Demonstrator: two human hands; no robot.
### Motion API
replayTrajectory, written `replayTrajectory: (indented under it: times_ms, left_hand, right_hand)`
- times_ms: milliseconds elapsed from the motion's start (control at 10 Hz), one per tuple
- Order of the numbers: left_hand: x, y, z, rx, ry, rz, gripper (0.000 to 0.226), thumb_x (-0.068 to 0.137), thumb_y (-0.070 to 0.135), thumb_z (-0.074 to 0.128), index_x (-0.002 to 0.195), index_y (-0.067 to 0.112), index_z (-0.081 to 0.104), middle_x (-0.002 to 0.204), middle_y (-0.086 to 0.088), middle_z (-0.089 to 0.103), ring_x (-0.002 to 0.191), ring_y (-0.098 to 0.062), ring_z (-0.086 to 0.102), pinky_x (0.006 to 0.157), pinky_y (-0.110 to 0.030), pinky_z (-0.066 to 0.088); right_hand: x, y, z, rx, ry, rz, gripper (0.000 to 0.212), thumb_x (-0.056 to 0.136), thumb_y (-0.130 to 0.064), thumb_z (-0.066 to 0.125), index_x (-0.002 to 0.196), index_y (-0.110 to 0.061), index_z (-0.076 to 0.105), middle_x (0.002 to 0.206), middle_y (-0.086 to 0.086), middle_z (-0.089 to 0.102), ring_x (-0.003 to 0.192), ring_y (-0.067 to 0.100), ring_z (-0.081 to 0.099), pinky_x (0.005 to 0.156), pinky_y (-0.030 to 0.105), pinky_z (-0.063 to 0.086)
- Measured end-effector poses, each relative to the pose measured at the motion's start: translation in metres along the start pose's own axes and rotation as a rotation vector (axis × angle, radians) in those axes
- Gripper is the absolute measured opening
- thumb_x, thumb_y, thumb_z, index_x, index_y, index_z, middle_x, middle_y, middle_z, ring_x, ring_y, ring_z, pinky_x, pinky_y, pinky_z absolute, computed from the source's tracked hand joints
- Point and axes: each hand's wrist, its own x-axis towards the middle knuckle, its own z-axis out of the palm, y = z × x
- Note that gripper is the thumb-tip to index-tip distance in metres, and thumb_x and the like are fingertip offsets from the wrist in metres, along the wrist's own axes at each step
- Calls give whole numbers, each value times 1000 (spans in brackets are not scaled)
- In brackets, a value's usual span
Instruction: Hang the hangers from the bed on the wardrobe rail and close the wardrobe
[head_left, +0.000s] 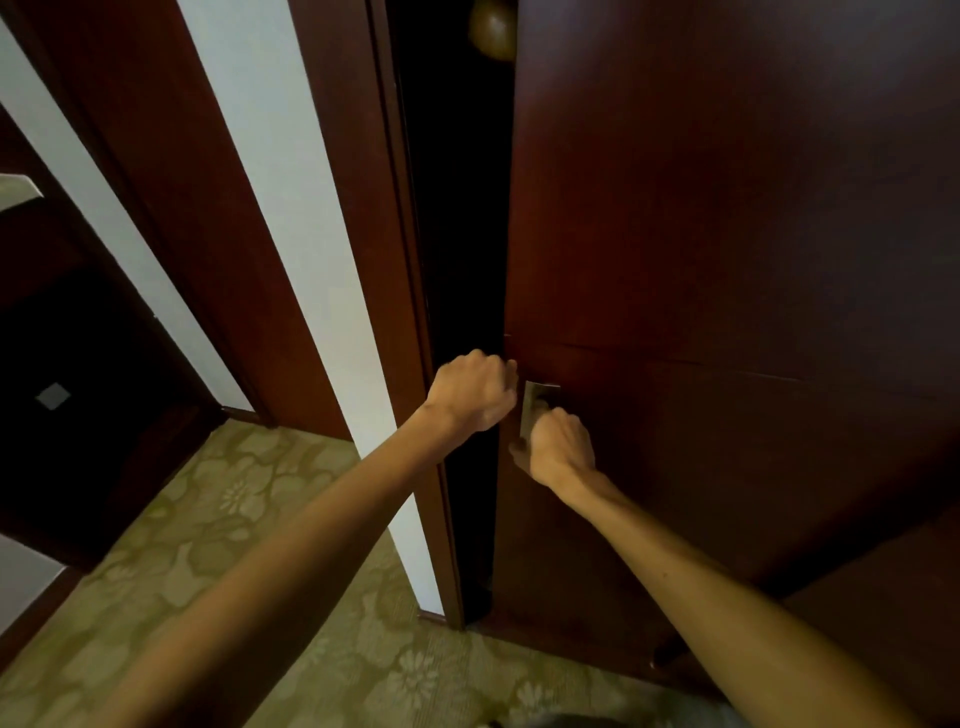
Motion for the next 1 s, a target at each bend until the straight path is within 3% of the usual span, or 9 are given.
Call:
replayTrajectory:
  times_ms: [100, 300, 500, 700, 900, 1000]
  left_hand:
    - [-4, 6, -3, 9, -8, -54, 49, 108, 30, 33, 70, 11, 58, 73, -1, 56, 65, -21, 54, 58, -29, 39]
    - [-4, 11, -7, 100, -87, -68, 38, 103, 28, 42, 86, 8, 69, 82, -5, 63, 79, -27, 67, 62, -34, 41]
    - [-8, 6, -4, 154, -84, -71, 34, 100, 29, 46, 83, 11, 69, 74, 0, 58, 71, -22, 64, 59, -32, 41]
    - [-9, 7, -7, 133, -64, -93, 32, 100, 27, 46, 72, 14, 58, 70, 1, 56, 63, -18, 55, 57, -30, 40]
    - [-11, 9, -10, 123, -63, -98, 36, 98, 30, 47, 79, 8, 69, 69, 0, 56, 64, -21, 58, 54, -31, 39]
    - [-12, 12, -14, 85, -73, -127, 35, 99, 32, 48, 84, 6, 67, 76, -3, 53, 71, -24, 59, 61, -35, 40]
  right_hand:
    - [1, -11, 0, 15, 4, -33, 43, 94, -35, 64, 123, -4, 56, 120, 14, 65, 112, 32, 65, 89, 37, 53]
    - [7, -26, 15, -29, -5, -127, 31, 91, -36, 59, 102, -7, 65, 94, 10, 72, 88, 28, 72, 70, 31, 54]
    - [6, -40, 15, -37, -27, -183, 33, 97, -33, 55, 112, -5, 65, 107, 12, 71, 97, 28, 69, 82, 36, 56]
    - [7, -43, 14, -98, -50, -214, 34, 106, -21, 38, 125, -1, 58, 130, 15, 62, 119, 28, 61, 95, 33, 48]
    - [8, -35, 13, -31, -69, -182, 33, 97, -35, 56, 110, -8, 70, 112, 11, 71, 105, 27, 68, 83, 35, 55]
    - [5, -14, 7, 86, -46, -143, 31, 90, -37, 67, 110, -13, 70, 106, 7, 73, 98, 25, 71, 75, 33, 58]
